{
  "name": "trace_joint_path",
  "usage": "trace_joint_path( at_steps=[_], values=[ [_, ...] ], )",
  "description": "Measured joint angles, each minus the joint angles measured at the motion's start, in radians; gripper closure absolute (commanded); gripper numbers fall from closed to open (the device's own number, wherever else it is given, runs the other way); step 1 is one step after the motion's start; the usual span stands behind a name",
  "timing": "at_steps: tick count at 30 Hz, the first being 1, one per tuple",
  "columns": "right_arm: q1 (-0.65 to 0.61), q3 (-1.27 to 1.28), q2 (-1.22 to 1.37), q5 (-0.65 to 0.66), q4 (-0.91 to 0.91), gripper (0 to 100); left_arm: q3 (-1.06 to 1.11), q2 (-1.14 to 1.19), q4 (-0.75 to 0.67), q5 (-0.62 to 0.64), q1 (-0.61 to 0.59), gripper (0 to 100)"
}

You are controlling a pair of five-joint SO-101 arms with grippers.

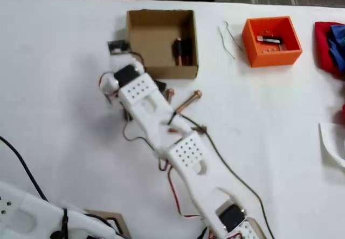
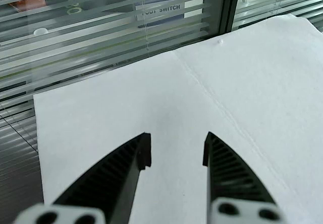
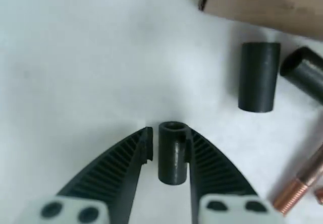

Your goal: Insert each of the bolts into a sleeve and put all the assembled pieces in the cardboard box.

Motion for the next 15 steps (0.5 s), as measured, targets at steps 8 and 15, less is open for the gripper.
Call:
trace_joint_path(
  at_steps=[8, 15],
  values=[
    [0.0, 0.032, 0.008, 0.005, 0.014, 84.9, 0.0, 0.0, 0.0, 0.0, 0.0, 80],
    [-0.002, 0.041, 0.009, 0.005, 0.014, 85.8, 0.0, -0.002, 0.0, 0.0, 0.0, 80]
  ],
)
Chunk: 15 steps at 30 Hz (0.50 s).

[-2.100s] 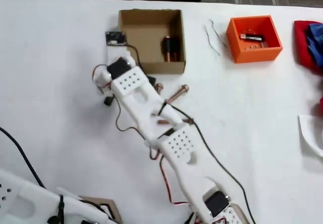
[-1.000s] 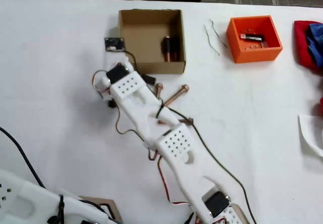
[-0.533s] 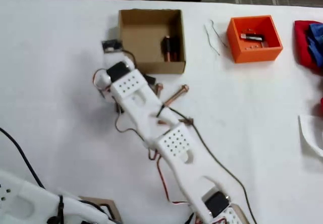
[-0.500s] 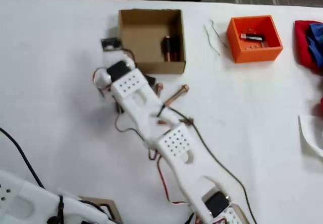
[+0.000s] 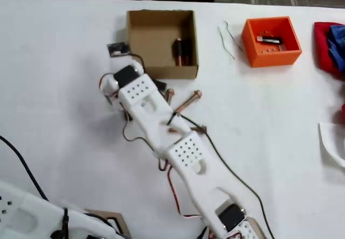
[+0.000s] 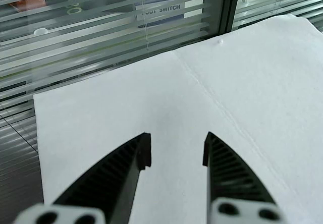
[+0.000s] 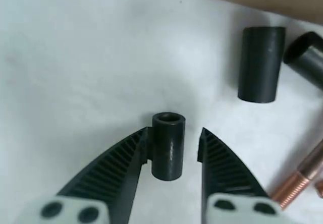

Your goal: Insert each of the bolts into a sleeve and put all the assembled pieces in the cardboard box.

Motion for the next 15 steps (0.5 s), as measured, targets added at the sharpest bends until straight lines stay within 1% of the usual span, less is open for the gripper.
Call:
trace_joint_path(
  at_steps=[6, 15],
  values=[
    [-0.002, 0.003, 0.0, 0.0, 0.003, 85.8, 0.0, 0.0, 0.0, 0.0, 0.0, 80],
    [-0.006, -0.012, 0.075, 0.0, 0.005, 86.0, 0.0, 0.0, 0.0, 0.0, 0.0, 80]
  ],
)
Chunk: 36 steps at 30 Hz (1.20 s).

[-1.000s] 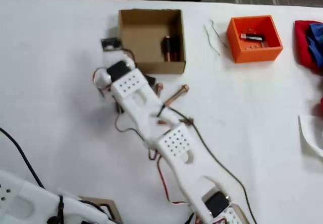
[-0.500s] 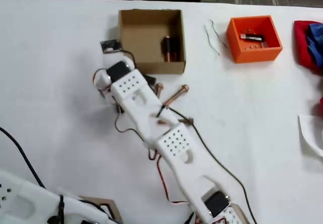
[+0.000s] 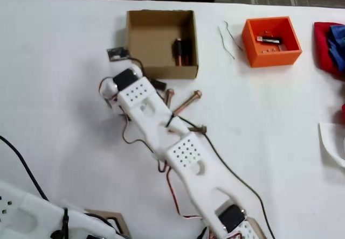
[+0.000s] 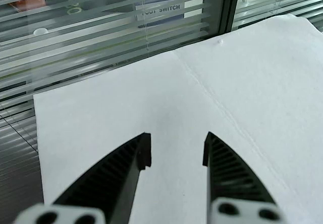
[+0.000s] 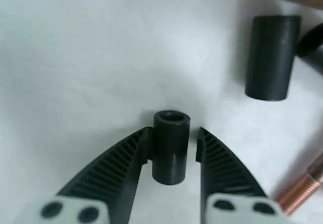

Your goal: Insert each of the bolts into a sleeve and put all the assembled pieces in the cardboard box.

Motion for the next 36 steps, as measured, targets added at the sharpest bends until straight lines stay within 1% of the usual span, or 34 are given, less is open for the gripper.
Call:
trace_joint_path(
  at_steps=[3, 4, 6, 7, 8, 12, 17, 21, 23, 28, 32, 34, 36],
  values=[
    [0.0, -0.002, 0.005, 0.0, 0.003, 86.4, 0.0, 0.0, 0.0, 0.0, 0.0, 80],
    [0.0, -0.002, 0.005, 0.0, 0.003, 87.9, 0.0, 0.0, 0.0, 0.0, 0.0, 80],
    [0.002, -0.002, 0.005, 0.0, 0.003, 97.8, 0.0, 0.0, 0.0, 0.0, 0.0, 80],
    [0.003, -0.002, 0.005, 0.0, 0.006, 98.5, 0.0, 0.0, 0.0, 0.0, 0.0, 80],
    [0.008, -0.002, 0.005, 0.0, 0.011, 96.7, 0.0, 0.0, 0.0, 0.0, 0.0, 80],
    [0.028, 0.008, -0.006, 0.006, 0.014, 97.5, 0.0, 0.0, 0.0, 0.0, 0.009, 80],
    [0.029, -0.003, -0.075, 0.094, 0.048, 97.6, 0.018, 0.0, 0.0, 0.0, 0.083, 80],
    [0.041, -0.063, -0.239, 0.123, 0.068, 97.6, 0.104, 0.0, 0.0, 0.0, 0.206, 80],
    [0.064, -0.071, -0.342, 0.133, 0.068, 97.6, 0.144, 0.0, 0.0, -0.028, 0.288, 80],
    [0.184, -0.068, -0.575, 0.184, 0.069, 97.6, 0.17, 0.0, 0.0, -0.075, 0.517, 80],
    [0.316, 0.034, -0.787, 0.219, 0.069, 97.6, 0.172, 0.018, 0.0, -0.078, 0.647, 80],
    [0.368, 0.13, -0.919, 0.233, 0.069, 97.6, 0.172, 0.083, 0.0, -0.078, 0.715, 80],
    [0.39, 0.247, -1.065, 0.247, 0.069, 97.6, 0.169, 0.183, 0.0, -0.078, 0.781, 80]
  ],
)
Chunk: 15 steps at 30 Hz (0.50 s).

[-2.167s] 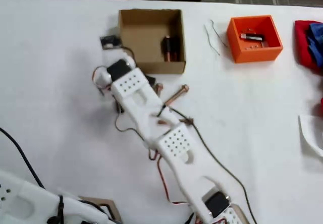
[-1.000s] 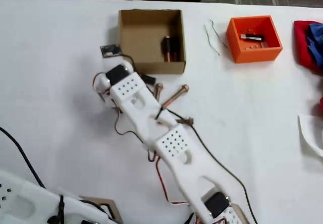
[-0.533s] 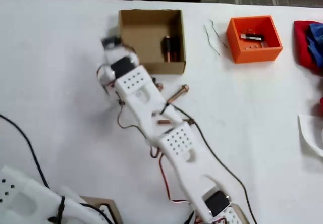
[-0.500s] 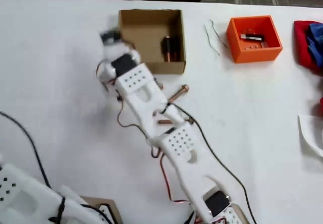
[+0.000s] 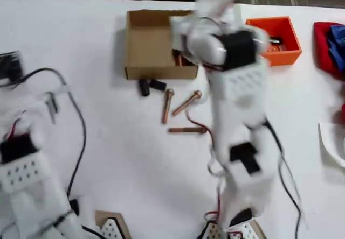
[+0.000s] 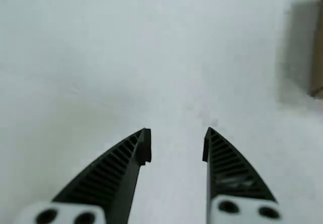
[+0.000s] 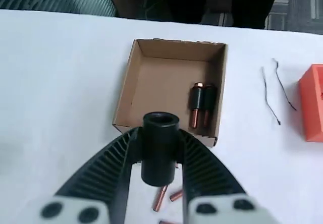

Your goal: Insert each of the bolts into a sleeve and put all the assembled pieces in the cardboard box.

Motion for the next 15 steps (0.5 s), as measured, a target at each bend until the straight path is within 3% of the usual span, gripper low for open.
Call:
trace_joint_path(
  at_steps=[7, 15],
  values=[
    [0.069, 0.549, -0.476, 0.009, -0.032, 97.6, -0.354, 0.502, 0.181, 0.103, 0.25, 80],
    [0.37, 1.277, -0.809, 0.147, -0.351, 97.6, -0.964, 1.017, 0.486, 0.17, 0.623, 80]
  ],
)
